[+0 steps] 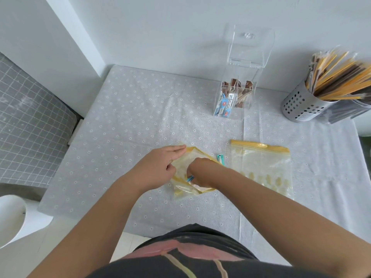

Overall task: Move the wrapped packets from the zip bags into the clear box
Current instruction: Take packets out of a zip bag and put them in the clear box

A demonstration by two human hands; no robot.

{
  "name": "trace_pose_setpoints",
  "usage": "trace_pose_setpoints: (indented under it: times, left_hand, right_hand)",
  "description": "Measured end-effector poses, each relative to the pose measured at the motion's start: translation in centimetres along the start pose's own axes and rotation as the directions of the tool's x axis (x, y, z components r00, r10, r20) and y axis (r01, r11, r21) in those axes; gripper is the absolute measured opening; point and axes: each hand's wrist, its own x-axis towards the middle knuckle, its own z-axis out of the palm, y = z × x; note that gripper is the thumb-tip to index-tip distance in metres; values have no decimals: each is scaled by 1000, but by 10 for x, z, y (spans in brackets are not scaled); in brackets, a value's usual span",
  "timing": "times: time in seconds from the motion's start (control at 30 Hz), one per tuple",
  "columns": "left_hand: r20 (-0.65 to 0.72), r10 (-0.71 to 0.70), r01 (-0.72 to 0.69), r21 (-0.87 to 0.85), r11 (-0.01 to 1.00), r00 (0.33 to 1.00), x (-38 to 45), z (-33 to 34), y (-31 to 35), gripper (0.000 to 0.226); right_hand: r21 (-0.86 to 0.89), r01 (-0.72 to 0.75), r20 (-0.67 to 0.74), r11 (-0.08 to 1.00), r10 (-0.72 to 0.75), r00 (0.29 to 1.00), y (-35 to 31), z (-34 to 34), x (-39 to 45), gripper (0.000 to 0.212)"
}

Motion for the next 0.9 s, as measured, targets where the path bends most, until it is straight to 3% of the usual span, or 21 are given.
trace_pose_setpoints:
  times: [0.1, 0.27, 0.37, 0.47, 0.57, 0.63, 0.73, 0.9]
  left_hand:
    - [-10, -6, 6, -16, 1000, 1000, 1, -2, 2, 67]
    - [14, -26, 26, -22, 999, 1000, 3, 0, 0, 67]
    - [30, -37, 38, -29, 999, 999, 6, 1, 1, 67]
    - [33, -26, 27, -31, 999, 999, 11, 0, 5, 66]
    - [41, -7, 8, -16, 1000, 999, 16, -1, 10, 66]
    - [50, 12, -11, -9, 1000, 999, 18, 0, 15, 65]
    - [61, 24, -24, -8, 1000, 998, 19, 0, 20, 65]
    - [59, 19, -18, -21, 1000, 998, 16, 0, 15, 64]
  right_hand:
    - [62, 2, -73, 998, 3, 997, -2, -8, -9, 28]
    - [339, 57, -251, 939, 32, 967, 19, -39, -56, 21]
    - [485, 68, -359, 872, 128, 924, 52, -72, -94, 17]
    - [589, 76, -504, 805, 292, 813, 94, -107, -113, 15]
    - [582, 49, -628, 812, 410, 662, 134, -139, -107, 15]
    - [539, -29, -659, 842, 443, 608, 153, -154, -89, 17]
    - [430, -149, -662, 890, 423, 619, 166, -167, -56, 19]
    - [271, -245, -573, 931, 360, 736, 174, -165, -20, 22]
